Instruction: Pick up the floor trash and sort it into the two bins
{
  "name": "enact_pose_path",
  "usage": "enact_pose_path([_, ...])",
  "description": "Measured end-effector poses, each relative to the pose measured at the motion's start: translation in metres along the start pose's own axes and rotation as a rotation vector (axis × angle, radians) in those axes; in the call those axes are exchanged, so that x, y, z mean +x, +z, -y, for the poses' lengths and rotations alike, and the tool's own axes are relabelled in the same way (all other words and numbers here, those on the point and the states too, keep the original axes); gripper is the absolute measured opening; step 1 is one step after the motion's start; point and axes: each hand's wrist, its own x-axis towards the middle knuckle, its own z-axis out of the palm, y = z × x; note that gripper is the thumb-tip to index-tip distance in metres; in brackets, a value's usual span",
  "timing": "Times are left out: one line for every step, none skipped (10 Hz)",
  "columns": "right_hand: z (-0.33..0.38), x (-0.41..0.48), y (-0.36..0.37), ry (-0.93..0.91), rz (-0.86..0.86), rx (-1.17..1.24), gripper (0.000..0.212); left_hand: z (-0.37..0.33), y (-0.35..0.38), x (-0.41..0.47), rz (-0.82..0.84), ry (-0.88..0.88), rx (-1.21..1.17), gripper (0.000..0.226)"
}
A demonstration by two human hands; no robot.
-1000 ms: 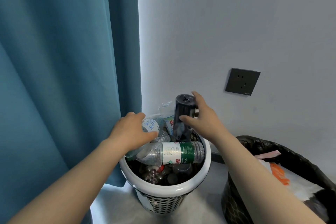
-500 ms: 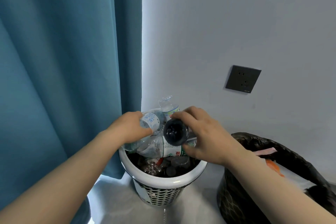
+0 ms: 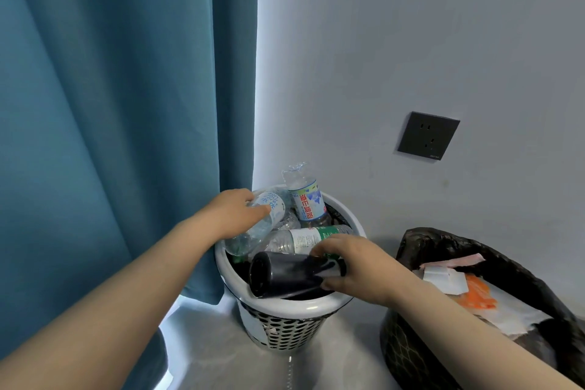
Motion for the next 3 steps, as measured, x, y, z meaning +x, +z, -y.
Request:
enact_pose_path([0.0, 0.001, 0.003, 0.009, 0.001, 0.009, 0.045, 0.0, 0.001, 0.0, 0.005, -0.004, -0.015, 0.049])
enact_pose_path([-0.001, 0.0, -0.003, 0.0, -0.051, -0.005, 0.048, -0.007, -0.003, -0.004, -0.041, 0.042, 0.077, 0.054])
enact_pose_path([0.001, -0.004, -0.016, 0.05, -0.099, 0.01, 0.05, -0.021, -0.013, -0.011, -0.113, 0.12, 0.192, 0.057])
